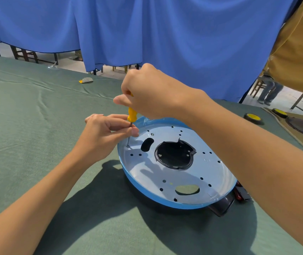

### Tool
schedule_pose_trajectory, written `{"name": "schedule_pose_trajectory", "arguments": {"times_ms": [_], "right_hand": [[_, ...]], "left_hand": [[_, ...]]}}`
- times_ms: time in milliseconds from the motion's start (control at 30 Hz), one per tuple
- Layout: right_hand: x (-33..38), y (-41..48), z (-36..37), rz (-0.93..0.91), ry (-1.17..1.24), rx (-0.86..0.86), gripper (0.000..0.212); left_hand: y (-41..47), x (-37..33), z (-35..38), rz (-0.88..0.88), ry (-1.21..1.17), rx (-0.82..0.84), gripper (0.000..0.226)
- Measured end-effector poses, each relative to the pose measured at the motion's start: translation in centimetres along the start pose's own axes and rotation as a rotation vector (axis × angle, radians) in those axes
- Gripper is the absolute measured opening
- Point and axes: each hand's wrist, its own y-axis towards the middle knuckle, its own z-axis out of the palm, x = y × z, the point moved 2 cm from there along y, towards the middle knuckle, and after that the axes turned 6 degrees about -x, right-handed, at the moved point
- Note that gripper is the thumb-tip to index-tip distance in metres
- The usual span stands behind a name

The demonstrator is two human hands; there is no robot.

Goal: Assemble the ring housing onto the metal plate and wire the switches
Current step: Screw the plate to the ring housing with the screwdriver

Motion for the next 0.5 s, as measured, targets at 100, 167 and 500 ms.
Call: {"name": "schedule_pose_trajectory", "arguments": {"times_ms": [100,167,500], "right_hand": [[0.10,-0.09,-0.14,-0.096,0.008,0.047,0.020],[0.08,-0.27,-0.47,-0.123,0.026,0.069,0.009],[-0.24,-0.40,-0.42,-0.067,0.076,0.032,0.022]], "left_hand": [[0.09,0.06,-0.17,-0.014,-0.024,0.056,0.012],[0.03,0.13,-0.23,-0.024,-0.025,0.084,0.016],[0.02,0.31,0.04,-0.046,-0.080,0.079,0.016]]}}
